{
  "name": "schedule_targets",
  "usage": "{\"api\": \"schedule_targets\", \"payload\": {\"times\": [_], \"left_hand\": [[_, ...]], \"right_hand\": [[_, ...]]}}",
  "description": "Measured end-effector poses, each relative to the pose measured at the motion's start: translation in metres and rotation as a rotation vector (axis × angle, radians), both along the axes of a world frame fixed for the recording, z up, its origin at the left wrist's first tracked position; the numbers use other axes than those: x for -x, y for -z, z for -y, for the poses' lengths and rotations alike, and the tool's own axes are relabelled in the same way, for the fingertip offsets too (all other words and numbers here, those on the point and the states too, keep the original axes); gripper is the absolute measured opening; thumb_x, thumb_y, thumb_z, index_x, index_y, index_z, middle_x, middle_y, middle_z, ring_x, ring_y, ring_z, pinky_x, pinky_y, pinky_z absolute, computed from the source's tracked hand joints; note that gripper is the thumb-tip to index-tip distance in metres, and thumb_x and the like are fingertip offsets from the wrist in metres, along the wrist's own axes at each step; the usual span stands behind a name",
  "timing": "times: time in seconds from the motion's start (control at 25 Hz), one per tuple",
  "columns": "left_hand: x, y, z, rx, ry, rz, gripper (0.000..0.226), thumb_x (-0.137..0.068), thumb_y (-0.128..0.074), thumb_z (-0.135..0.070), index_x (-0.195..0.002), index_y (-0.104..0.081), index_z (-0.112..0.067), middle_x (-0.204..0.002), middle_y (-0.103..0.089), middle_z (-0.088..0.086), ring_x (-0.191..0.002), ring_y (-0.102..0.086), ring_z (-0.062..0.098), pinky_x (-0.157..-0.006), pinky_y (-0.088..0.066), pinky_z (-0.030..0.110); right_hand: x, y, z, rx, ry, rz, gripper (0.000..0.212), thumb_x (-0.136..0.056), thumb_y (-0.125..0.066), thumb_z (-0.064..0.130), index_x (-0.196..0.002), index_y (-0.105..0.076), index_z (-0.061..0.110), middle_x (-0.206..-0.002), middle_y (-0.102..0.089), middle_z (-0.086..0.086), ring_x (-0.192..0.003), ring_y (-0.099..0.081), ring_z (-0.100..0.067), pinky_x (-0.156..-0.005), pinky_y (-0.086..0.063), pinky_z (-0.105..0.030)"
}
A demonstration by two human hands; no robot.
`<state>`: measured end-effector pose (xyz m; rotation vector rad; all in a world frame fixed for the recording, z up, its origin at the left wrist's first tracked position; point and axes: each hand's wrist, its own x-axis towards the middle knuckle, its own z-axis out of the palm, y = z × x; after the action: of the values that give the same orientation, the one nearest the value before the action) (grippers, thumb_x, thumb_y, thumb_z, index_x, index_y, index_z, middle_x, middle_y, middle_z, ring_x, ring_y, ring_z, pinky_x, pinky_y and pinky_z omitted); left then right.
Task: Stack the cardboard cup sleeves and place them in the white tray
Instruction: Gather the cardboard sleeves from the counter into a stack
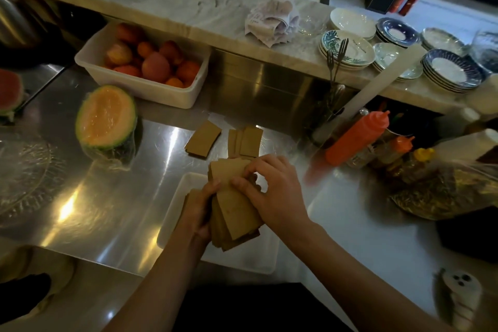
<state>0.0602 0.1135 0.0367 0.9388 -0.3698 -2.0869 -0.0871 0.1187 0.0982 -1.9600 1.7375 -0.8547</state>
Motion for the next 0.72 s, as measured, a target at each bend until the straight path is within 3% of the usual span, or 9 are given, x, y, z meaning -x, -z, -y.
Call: {"api": "schedule_targets", "payload": {"times": [0.08,0.24,0.36,0.44,0.52,0.64,0.72], "left_hand": [[0.002,0.001,-0.001,-0.019,-0.015,0.005,0.113,-0.023,-0.092,-0.057,-0.124,-0.052,-0.024,-0.128,-0.055,0.025,-0.103,-0.057,0.042,-0.087,-0.046,0.060],[0.002,0.013,0.005,-0.025,-0.057,-0.016,0.122,-0.029,-0.090,-0.061,-0.136,-0.045,-0.025,-0.140,-0.047,0.026,-0.110,-0.052,0.045,-0.092,-0.042,0.063],[0.000,0.015,0.011,-0.080,-0.019,-0.094,0.139,-0.021,-0.091,-0.061,-0.142,-0.038,-0.016,-0.122,-0.058,0.021,-0.090,-0.066,0.037,-0.067,-0.056,0.051],[-0.001,0.015,0.015,-0.084,0.021,-0.165,0.139,-0.019,-0.091,-0.060,-0.140,-0.039,-0.015,-0.113,-0.063,0.019,-0.083,-0.069,0.036,-0.059,-0.059,0.049],[0.000,0.019,0.019,-0.053,0.070,-0.290,0.125,-0.034,-0.092,-0.058,-0.139,-0.041,-0.014,-0.114,-0.067,0.021,-0.089,-0.069,0.038,-0.065,-0.058,0.052],[-0.002,0.026,0.027,0.073,0.086,-0.559,0.083,-0.079,-0.073,-0.049,-0.142,-0.039,-0.008,-0.132,-0.057,0.021,-0.117,-0.058,0.037,-0.094,-0.048,0.055],[-0.005,0.030,0.033,0.053,0.104,-0.585,0.084,-0.080,-0.073,-0.047,-0.142,-0.029,-0.010,-0.131,-0.057,0.019,-0.117,-0.057,0.035,-0.095,-0.048,0.054]], "right_hand": [[-0.002,0.004,-0.001,0.021,0.007,-0.018,0.029,-0.086,-0.051,0.056,-0.090,-0.060,0.029,-0.102,-0.057,0.010,-0.094,-0.044,-0.006,-0.084,-0.041,-0.028],[-0.004,0.006,-0.001,-0.024,0.030,0.029,0.032,-0.089,-0.047,0.054,-0.096,-0.061,0.026,-0.107,-0.054,0.007,-0.096,-0.048,-0.009,-0.083,-0.045,-0.026],[-0.004,0.003,0.003,-0.023,0.024,0.121,0.028,-0.090,-0.052,0.048,-0.093,-0.063,0.022,-0.103,-0.051,0.010,-0.093,-0.051,-0.008,-0.081,-0.044,-0.019],[-0.005,0.001,0.008,-0.011,0.018,0.146,0.026,-0.090,-0.054,0.046,-0.092,-0.063,0.022,-0.102,-0.052,0.010,-0.092,-0.052,-0.006,-0.081,-0.044,-0.017],[-0.004,-0.001,0.014,-0.003,0.030,0.200,0.022,-0.089,-0.055,0.045,-0.090,-0.061,0.025,-0.099,-0.053,0.010,-0.090,-0.052,-0.004,-0.078,-0.042,-0.011],[0.006,0.004,0.035,0.058,0.093,0.241,0.006,-0.089,-0.062,0.029,-0.089,-0.056,0.029,-0.090,-0.053,0.014,-0.084,-0.052,0.000,-0.072,-0.040,-0.008],[0.016,0.016,0.056,0.030,0.132,0.227,0.011,-0.090,-0.063,0.023,-0.092,-0.054,0.029,-0.089,-0.053,0.018,-0.083,-0.054,-0.004,-0.069,-0.043,-0.012]]}}
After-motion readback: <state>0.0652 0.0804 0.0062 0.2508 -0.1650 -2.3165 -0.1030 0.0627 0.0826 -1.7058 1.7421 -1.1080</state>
